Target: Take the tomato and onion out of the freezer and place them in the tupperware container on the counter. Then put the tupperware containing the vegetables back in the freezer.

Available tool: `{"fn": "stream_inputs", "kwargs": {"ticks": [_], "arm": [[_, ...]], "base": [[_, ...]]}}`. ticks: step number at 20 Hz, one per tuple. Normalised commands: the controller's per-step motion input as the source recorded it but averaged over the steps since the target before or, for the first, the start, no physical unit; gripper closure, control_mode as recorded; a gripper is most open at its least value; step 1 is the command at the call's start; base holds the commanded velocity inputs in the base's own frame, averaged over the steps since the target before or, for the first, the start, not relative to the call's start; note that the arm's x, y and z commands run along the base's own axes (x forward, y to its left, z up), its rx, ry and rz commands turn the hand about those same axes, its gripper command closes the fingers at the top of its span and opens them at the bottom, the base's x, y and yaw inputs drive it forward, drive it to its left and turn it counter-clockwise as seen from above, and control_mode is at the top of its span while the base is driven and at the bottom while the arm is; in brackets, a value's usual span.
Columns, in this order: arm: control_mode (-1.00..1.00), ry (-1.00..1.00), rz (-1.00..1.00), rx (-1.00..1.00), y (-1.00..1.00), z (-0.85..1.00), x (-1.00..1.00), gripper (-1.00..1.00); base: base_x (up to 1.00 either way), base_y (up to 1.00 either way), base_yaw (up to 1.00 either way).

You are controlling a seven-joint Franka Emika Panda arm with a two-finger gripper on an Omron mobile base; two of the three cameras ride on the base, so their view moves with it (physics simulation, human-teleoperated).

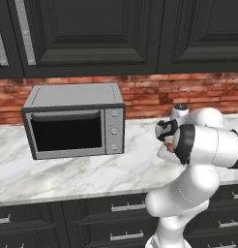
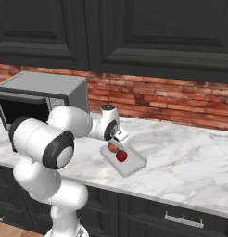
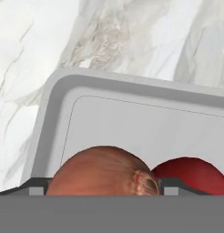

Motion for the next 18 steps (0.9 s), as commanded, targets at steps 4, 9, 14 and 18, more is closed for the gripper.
{"fn": "stream_inputs", "kwargs": {"ticks": [4,9,14,18], "arm": [[-1.0,0.0,0.0,0.0,0.0,-0.39,0.05,1.0],[-1.0,0.0,0.0,0.0,0.0,-0.25,-0.01,-1.0],[-1.0,-0.07,0.0,0.0,-0.01,0.02,-0.27,-1.0],[-1.0,-0.08,0.0,0.0,-0.01,0.3,-0.21,-1.0]], "base": [[0.0,0.0,0.0],[0.0,0.0,0.0],[0.0,0.0,0.0],[0.0,0.0,0.0]]}}
